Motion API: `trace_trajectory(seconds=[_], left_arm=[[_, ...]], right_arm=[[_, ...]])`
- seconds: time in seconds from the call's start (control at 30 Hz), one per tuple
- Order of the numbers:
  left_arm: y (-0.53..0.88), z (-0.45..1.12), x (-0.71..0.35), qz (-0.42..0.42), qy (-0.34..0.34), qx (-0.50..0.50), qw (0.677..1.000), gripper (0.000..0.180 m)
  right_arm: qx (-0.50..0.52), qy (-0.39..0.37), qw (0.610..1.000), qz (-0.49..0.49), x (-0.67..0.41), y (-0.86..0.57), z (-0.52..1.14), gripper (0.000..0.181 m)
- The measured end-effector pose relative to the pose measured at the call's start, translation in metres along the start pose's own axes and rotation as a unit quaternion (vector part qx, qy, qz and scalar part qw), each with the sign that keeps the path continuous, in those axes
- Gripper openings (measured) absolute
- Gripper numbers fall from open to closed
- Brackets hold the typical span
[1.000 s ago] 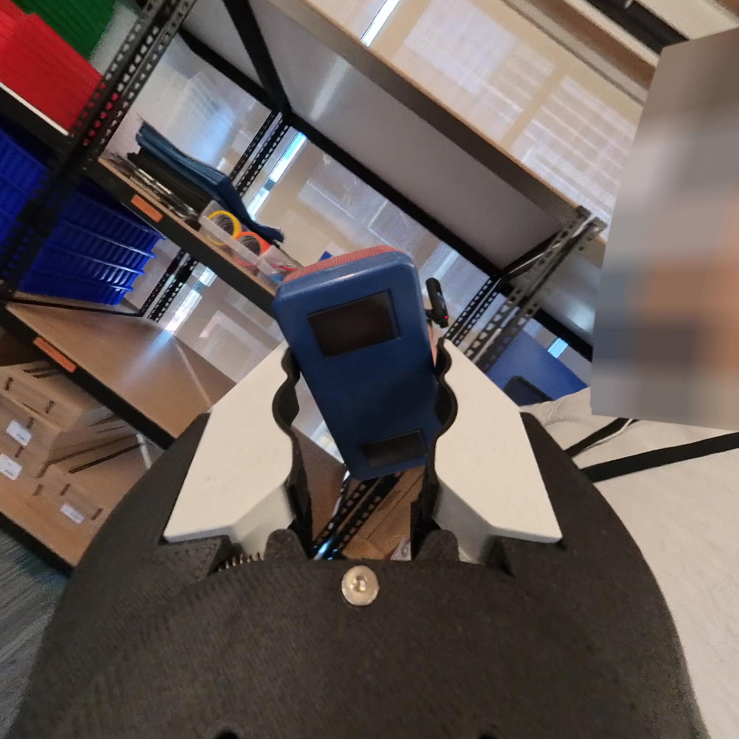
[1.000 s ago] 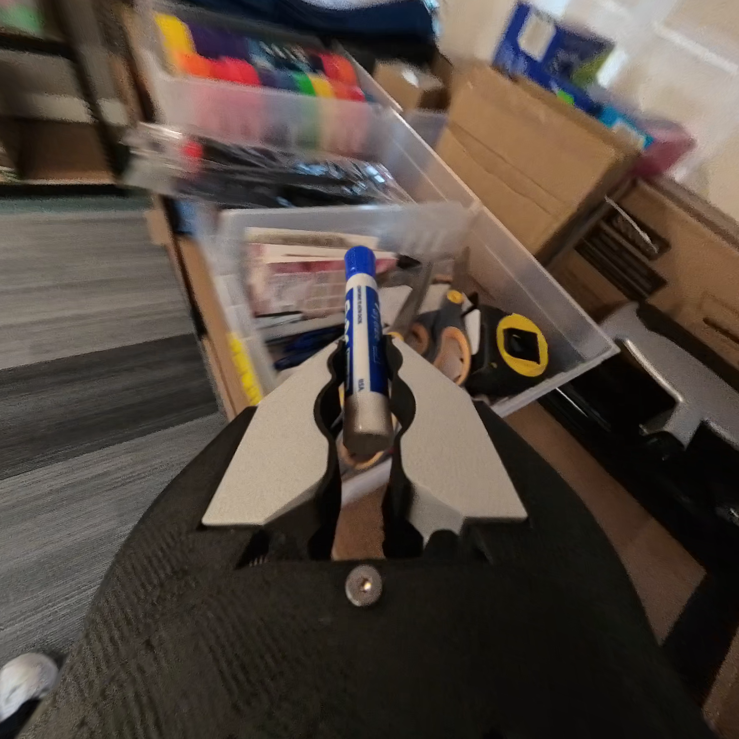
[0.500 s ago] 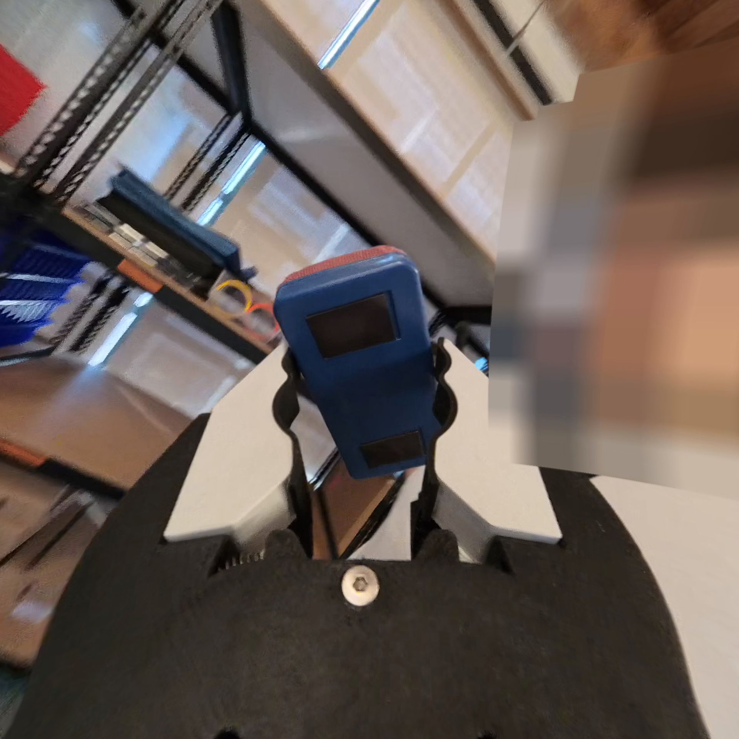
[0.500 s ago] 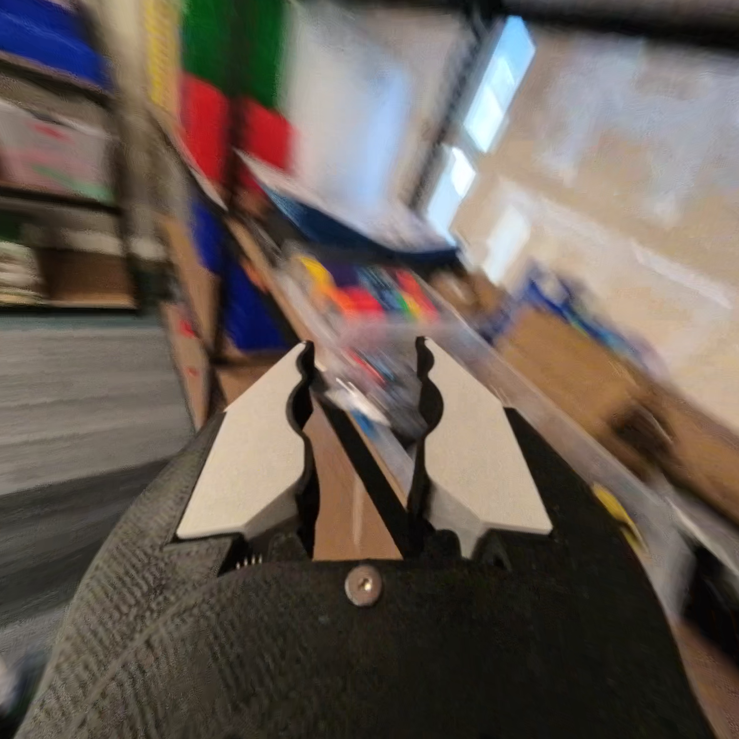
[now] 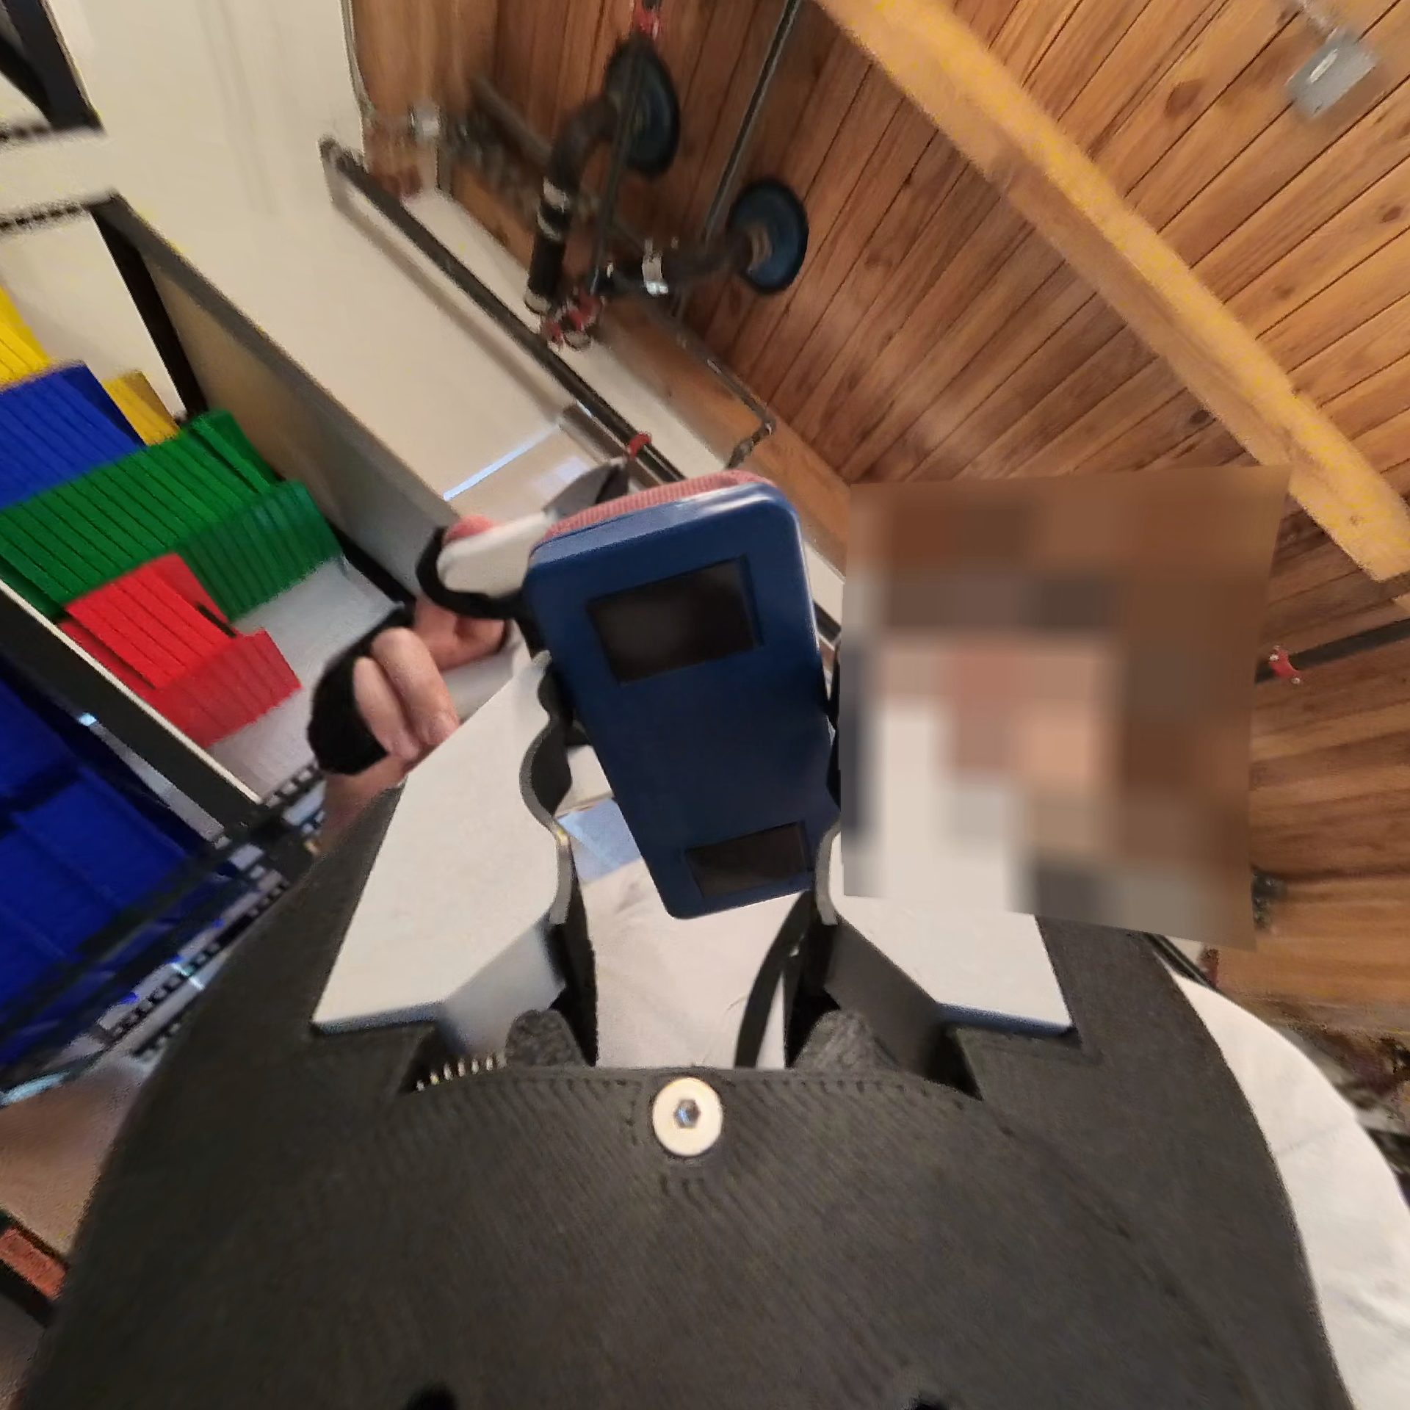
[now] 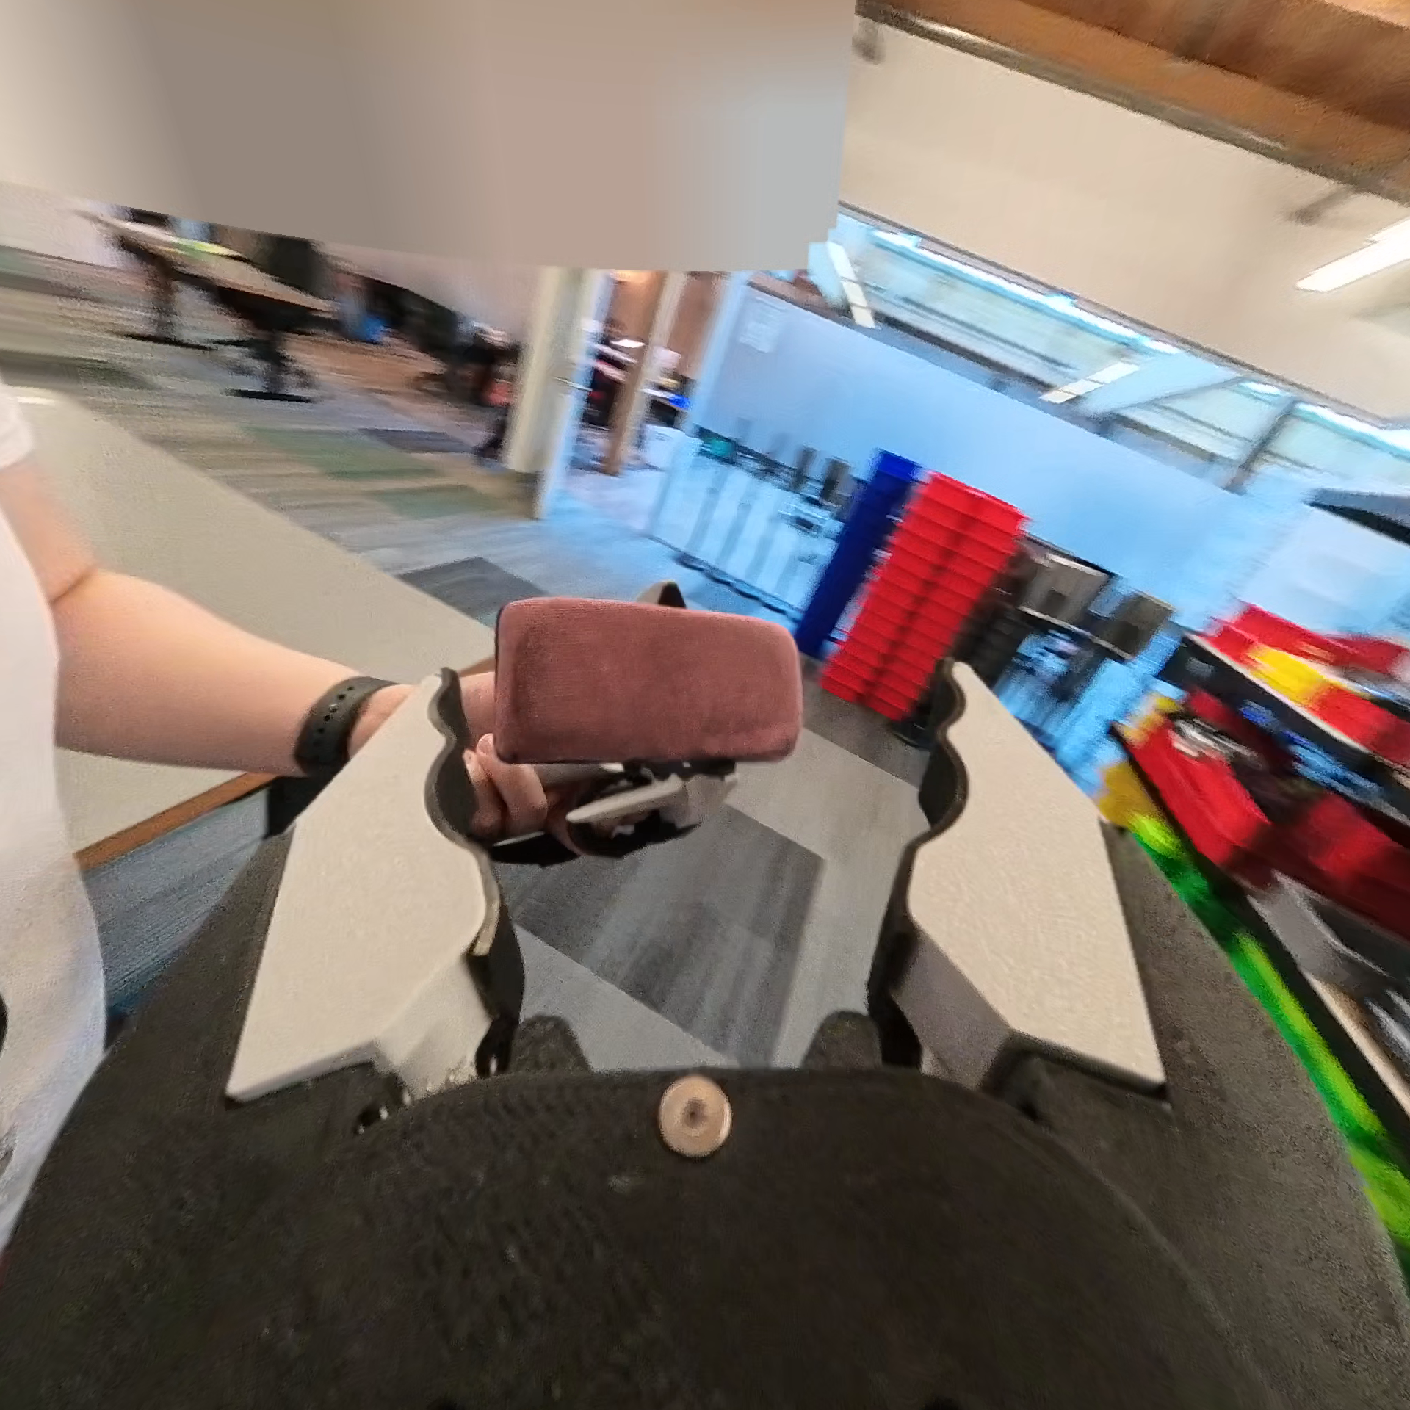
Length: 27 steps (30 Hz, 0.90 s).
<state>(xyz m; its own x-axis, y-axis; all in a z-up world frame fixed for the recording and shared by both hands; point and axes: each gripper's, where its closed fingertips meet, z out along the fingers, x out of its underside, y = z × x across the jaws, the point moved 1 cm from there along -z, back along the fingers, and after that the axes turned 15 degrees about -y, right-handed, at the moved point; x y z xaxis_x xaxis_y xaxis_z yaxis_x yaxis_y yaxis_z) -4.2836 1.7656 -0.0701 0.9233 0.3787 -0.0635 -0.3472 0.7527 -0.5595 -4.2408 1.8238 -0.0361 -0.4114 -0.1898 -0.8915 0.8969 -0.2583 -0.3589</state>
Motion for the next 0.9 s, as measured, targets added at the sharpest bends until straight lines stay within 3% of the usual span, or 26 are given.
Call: trace_trajectory(seconds=[0.03,0.13,0.2,0.3,0.4,0.47,0.57,0.67,0.73,0.83,0.9], left_arm=[[-0.007,-0.013,-0.028,0.009,-0.009,0.000,1.000,0.066],[-0.034,-0.053,-0.121,0.025,-0.046,0.022,0.998,0.067],[-0.041,-0.082,-0.191,0.053,-0.087,-0.016,0.995,0.067],[-0.064,-0.124,-0.291,0.188,-0.135,-0.115,0.966,0.067],[-0.105,-0.158,-0.384,0.334,-0.151,-0.192,0.910,0.067],[-0.127,-0.177,-0.437,0.429,-0.130,-0.245,0.860,0.066],[-0.150,-0.214,-0.520,0.542,-0.094,-0.344,0.761,0.066],[-0.177,-0.247,-0.596,0.584,-0.081,-0.401,0.701,0.066],[-0.200,-0.266,-0.643,0.595,-0.093,-0.421,0.678,0.066],[-0.248,-0.300,-0.712,0.605,-0.144,-0.453,0.639,0.066],[-0.283,-0.333,-0.751,0.618,-0.173,-0.481,0.597,0.067]], right_arm=[[-0.038,-0.006,0.999,0.020,0.022,-0.016,0.031,0.119],[-0.113,-0.017,0.990,0.087,0.100,-0.059,0.120,0.125],[-0.123,-0.028,0.985,0.116,0.142,-0.086,0.176,0.123],[-0.098,-0.018,0.980,0.173,0.197,-0.132,0.249,0.113],[-0.082,0.011,0.948,0.307,0.259,-0.173,0.309,0.101],[-0.097,0.016,0.885,0.454,0.298,-0.197,0.350,0.089],[-0.136,-0.005,0.780,0.611,0.354,-0.238,0.427,0.085],[-0.224,0.035,0.755,0.615,0.412,-0.254,0.516,0.092],[-0.297,0.043,0.741,0.601,0.438,-0.260,0.577,0.093],[-0.375,0.050,0.673,0.635,0.465,-0.269,0.668,0.092],[-0.423,0.077,0.657,0.619,0.489,-0.265,0.725,0.073]])
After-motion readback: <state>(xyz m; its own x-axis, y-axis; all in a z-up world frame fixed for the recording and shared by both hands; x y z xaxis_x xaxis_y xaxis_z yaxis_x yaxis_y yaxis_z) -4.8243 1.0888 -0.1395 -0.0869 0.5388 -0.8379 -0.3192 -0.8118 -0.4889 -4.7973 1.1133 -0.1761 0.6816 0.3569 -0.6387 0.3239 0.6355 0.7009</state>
